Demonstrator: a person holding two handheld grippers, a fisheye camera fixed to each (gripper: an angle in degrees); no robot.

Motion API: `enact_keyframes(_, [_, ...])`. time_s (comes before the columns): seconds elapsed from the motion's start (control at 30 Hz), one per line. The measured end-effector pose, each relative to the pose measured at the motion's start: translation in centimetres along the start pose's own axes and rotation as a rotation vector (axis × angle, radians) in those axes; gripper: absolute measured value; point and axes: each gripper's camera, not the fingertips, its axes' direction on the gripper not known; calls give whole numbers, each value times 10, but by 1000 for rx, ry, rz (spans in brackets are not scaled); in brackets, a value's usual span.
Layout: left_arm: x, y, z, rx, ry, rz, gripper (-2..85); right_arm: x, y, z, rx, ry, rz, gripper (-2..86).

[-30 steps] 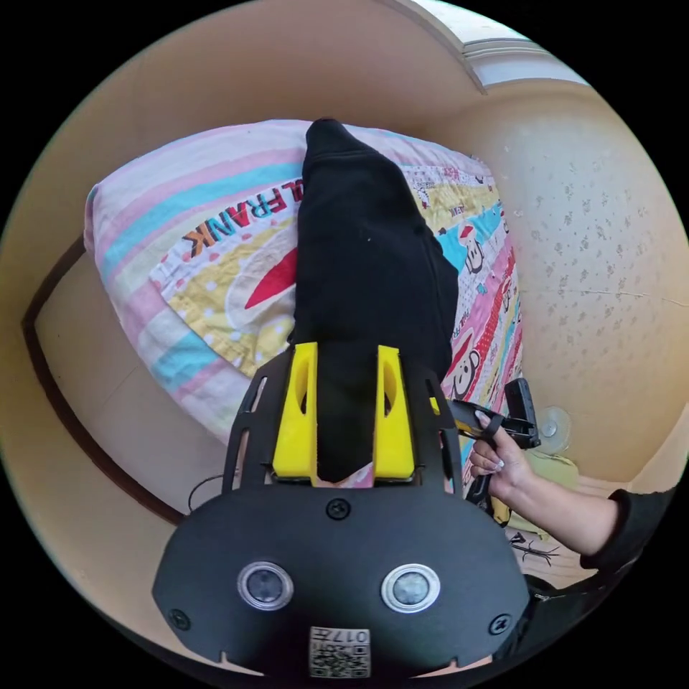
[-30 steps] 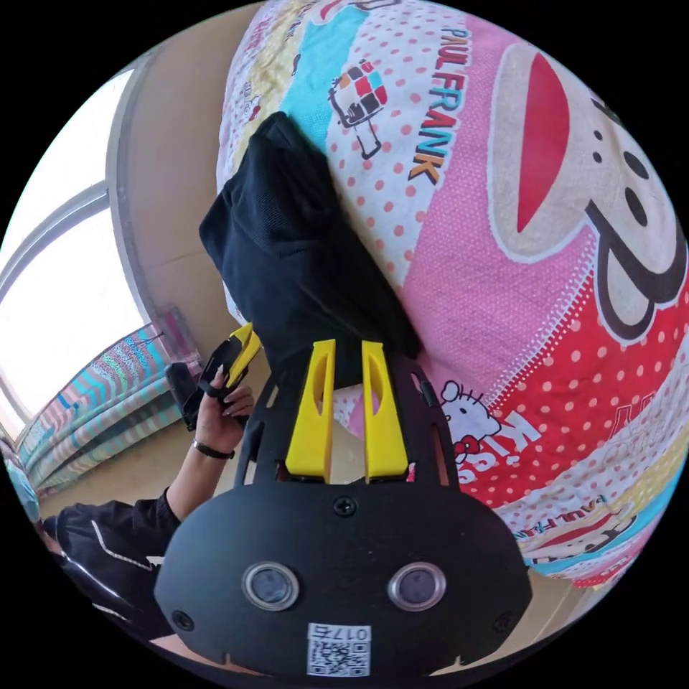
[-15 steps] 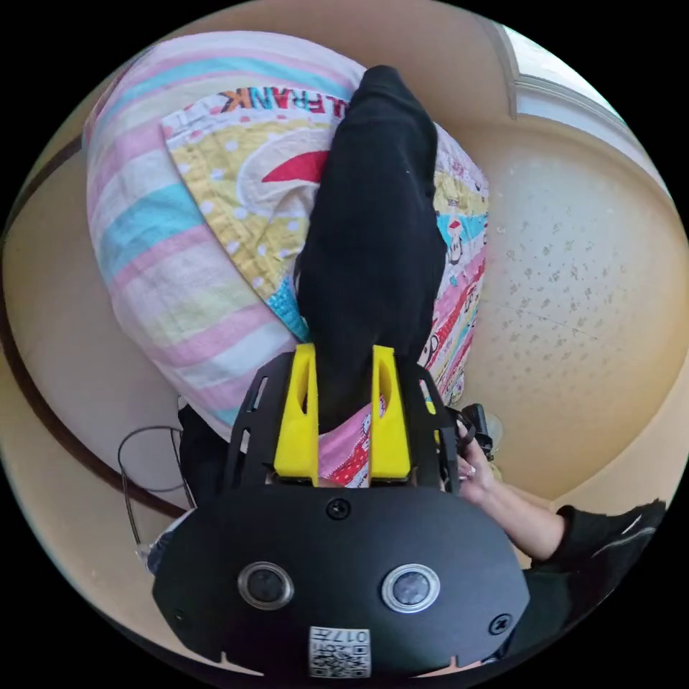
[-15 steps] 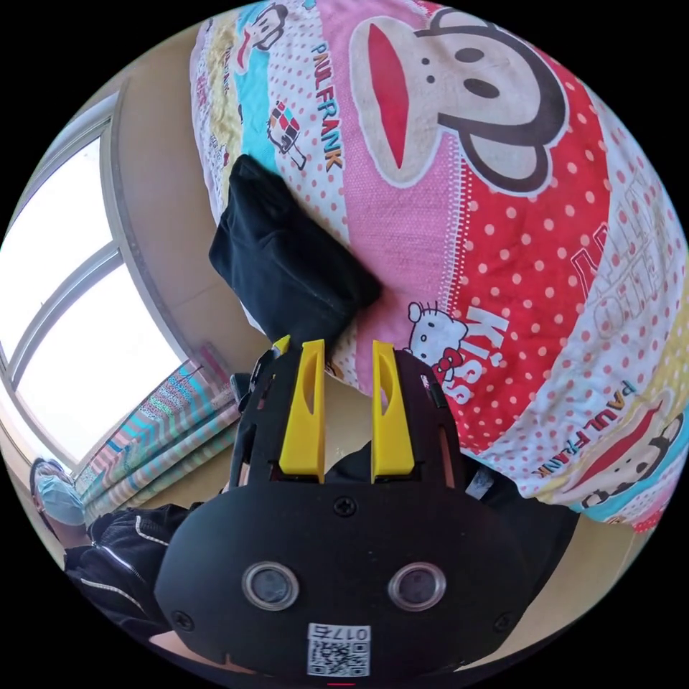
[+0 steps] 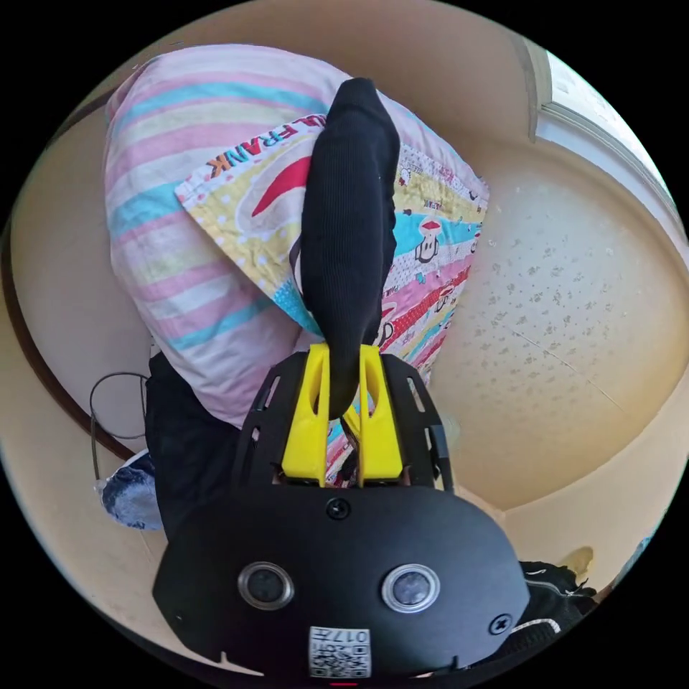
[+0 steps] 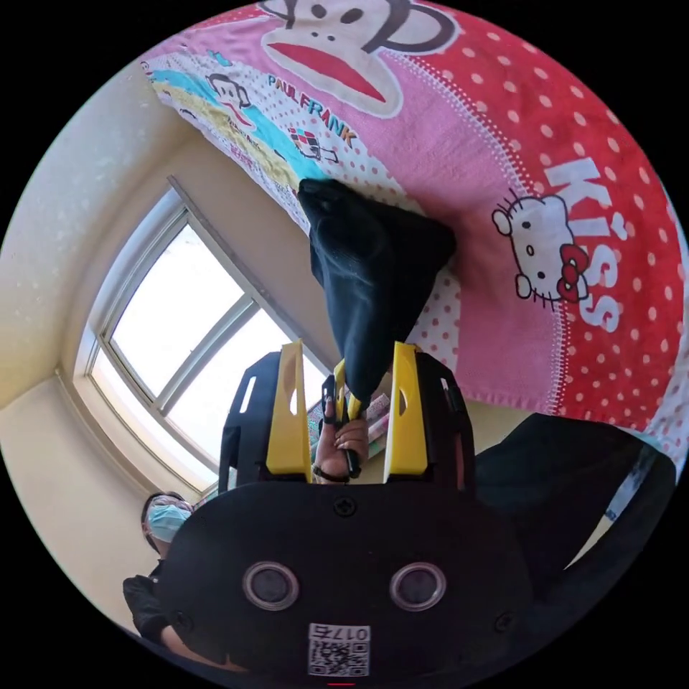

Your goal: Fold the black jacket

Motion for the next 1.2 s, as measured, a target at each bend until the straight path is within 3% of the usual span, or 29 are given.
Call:
enact_keyframes(0.2, [-13,7,-9,13,5,-8,57,42,-19,4,58,-64,27,147])
enact_keyframes(0.3, [-8,7,-9,-4,18,28,53,44,-30,12,38,-209,-11,77])
enact_keyframes(0.37, [0,5,-7,-19,16,57,52,31,-28,11,33,-354,-89,55])
enact_keyframes(0.5, [31,5,16,-143,21,179,51,-13,-7,-16,-14,-381,-293,49])
enact_keyframes(0.73, [109,52,111,-482,404,437,10,-130,71,-147,-37,-631,-752,51])
enact_keyframes(0.83, [163,76,140,-534,518,576,20,-189,120,-220,24,-574,-972,52])
enact_keyframes(0.93, [222,99,164,-570,468,729,78,-244,172,-273,-37,-556,-1172,52])
enact_keyframes(1.03, [271,120,191,-619,403,853,107,-281,224,-296,-98,-349,-1326,52])
enact_keyframes(1.13, [295,131,218,-651,417,844,107,-280,242,-299,-89,-56,-1332,53])
enact_keyframes(1.2, [297,136,235,-626,446,789,98,-255,224,-299,-68,35,-1227,53])
